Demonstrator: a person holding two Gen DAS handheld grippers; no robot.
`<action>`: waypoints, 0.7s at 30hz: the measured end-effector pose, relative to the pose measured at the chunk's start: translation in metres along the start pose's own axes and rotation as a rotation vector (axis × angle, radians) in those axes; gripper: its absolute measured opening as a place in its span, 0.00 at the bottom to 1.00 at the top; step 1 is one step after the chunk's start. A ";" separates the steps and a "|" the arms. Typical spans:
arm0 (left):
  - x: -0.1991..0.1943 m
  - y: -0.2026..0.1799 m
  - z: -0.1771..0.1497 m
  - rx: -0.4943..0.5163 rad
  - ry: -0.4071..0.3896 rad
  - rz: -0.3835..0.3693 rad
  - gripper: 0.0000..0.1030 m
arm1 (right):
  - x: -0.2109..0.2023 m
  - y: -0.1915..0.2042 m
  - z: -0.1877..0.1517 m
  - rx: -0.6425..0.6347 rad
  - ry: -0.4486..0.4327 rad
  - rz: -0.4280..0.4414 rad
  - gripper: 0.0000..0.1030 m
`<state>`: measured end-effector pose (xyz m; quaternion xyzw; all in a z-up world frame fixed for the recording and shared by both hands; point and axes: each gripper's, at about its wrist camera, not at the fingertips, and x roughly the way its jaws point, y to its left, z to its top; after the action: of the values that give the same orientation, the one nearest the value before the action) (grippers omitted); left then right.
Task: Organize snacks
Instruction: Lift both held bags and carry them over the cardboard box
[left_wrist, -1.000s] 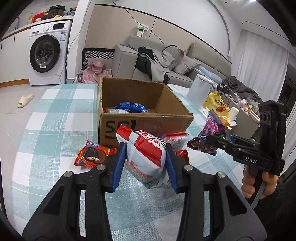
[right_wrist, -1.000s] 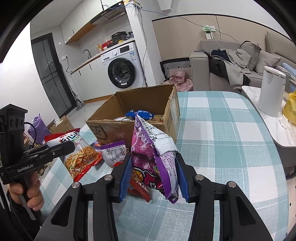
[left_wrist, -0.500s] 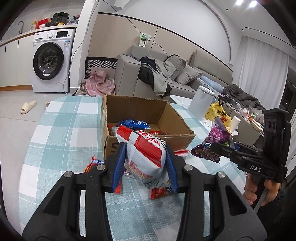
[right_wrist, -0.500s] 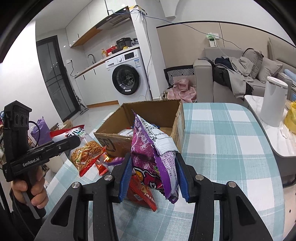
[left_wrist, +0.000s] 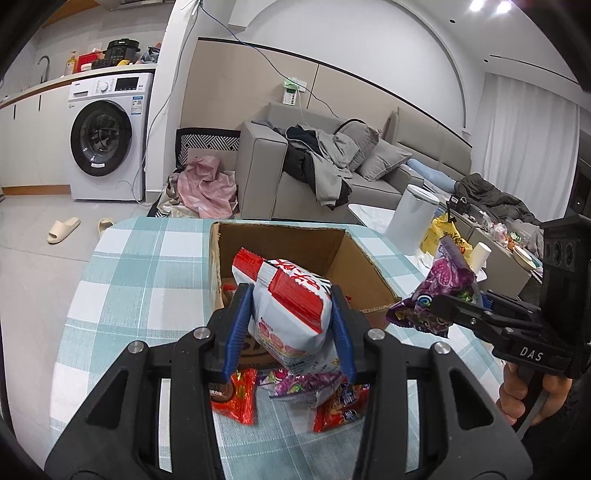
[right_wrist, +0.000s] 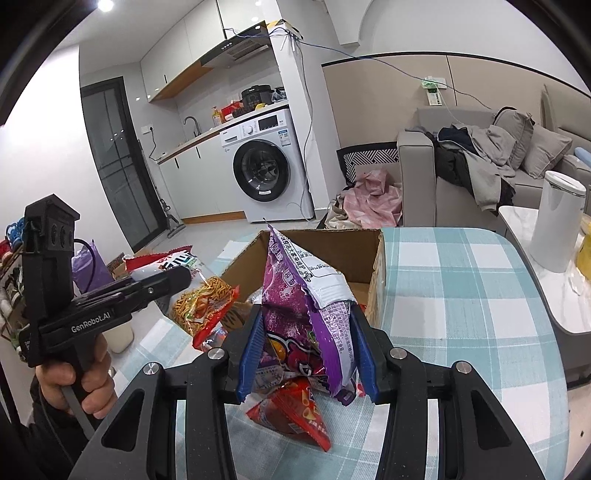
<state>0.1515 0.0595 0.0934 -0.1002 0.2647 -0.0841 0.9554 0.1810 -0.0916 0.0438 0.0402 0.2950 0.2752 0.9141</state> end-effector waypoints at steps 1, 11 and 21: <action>0.002 0.000 0.001 0.000 -0.001 0.003 0.37 | 0.001 0.000 0.002 0.002 -0.005 -0.003 0.44; 0.030 0.003 0.016 -0.008 -0.007 0.032 0.37 | 0.019 -0.007 0.018 0.036 -0.005 0.001 0.44; 0.062 0.009 0.027 -0.011 0.002 0.054 0.37 | 0.041 -0.012 0.031 0.056 0.002 0.008 0.44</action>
<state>0.2193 0.0586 0.0840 -0.0980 0.2688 -0.0568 0.9565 0.2321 -0.0772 0.0455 0.0665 0.3034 0.2703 0.9113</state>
